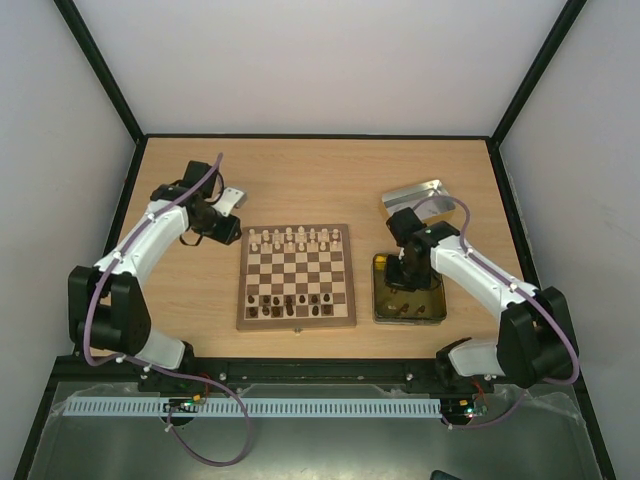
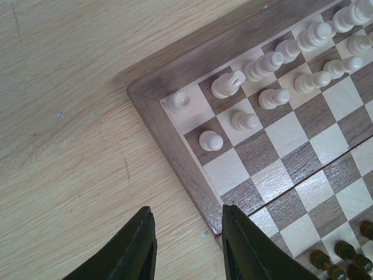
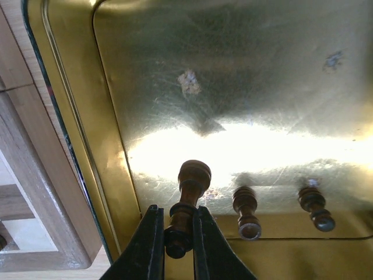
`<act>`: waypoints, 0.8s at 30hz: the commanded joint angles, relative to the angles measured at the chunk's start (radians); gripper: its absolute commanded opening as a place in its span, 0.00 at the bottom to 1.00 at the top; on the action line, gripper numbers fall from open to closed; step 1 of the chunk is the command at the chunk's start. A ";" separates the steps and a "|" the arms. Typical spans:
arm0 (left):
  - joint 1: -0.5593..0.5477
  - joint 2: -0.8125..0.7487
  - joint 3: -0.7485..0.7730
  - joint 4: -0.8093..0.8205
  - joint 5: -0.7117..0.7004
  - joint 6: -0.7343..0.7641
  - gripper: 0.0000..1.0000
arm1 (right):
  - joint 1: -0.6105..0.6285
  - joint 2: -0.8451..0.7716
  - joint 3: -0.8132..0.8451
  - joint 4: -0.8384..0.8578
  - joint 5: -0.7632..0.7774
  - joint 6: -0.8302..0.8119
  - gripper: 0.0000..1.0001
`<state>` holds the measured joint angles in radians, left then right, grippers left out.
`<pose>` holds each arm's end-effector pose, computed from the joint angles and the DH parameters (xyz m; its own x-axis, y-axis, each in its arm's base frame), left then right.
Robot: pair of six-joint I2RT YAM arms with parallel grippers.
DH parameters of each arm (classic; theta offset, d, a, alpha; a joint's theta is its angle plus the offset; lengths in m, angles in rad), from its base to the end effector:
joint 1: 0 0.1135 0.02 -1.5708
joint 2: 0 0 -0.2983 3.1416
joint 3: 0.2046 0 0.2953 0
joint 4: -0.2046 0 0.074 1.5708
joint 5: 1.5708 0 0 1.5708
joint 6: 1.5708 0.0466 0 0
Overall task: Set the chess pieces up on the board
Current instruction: Pick up the chess piece from the storage box, then place the chess piece on the chessboard.
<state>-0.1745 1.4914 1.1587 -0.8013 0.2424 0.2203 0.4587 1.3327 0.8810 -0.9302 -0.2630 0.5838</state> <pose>0.3326 -0.0700 0.2651 -0.8121 0.3586 -0.4603 0.4571 0.8813 -0.1198 0.2263 0.1252 0.2143 -0.9946 0.1025 -0.0159 0.0922 0.9441 0.3166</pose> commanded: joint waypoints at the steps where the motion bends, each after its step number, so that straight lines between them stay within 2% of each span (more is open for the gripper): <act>1: -0.001 -0.034 -0.014 -0.007 0.003 0.004 0.33 | 0.006 -0.011 0.055 -0.074 0.099 0.011 0.02; 8: -0.001 -0.052 -0.015 -0.007 -0.009 0.000 0.33 | 0.015 -0.034 0.139 -0.132 0.095 0.028 0.02; 11: 0.000 -0.054 -0.011 -0.008 -0.010 -0.002 0.32 | 0.064 -0.030 0.221 -0.173 0.089 0.069 0.02; 16: 0.000 -0.042 0.002 -0.013 0.008 -0.004 0.32 | 0.268 0.027 0.363 -0.190 0.073 0.230 0.02; 19: -0.001 -0.051 0.007 -0.011 0.035 -0.004 0.32 | 0.392 0.063 0.407 -0.138 0.040 0.334 0.02; 24: 0.000 -0.081 -0.023 0.002 0.062 -0.004 0.32 | 0.528 0.135 0.460 -0.085 0.042 0.436 0.02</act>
<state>-0.1745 1.4574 1.1542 -0.7994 0.2668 0.2195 0.9150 1.4162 1.2888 -1.0351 -0.2337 0.8879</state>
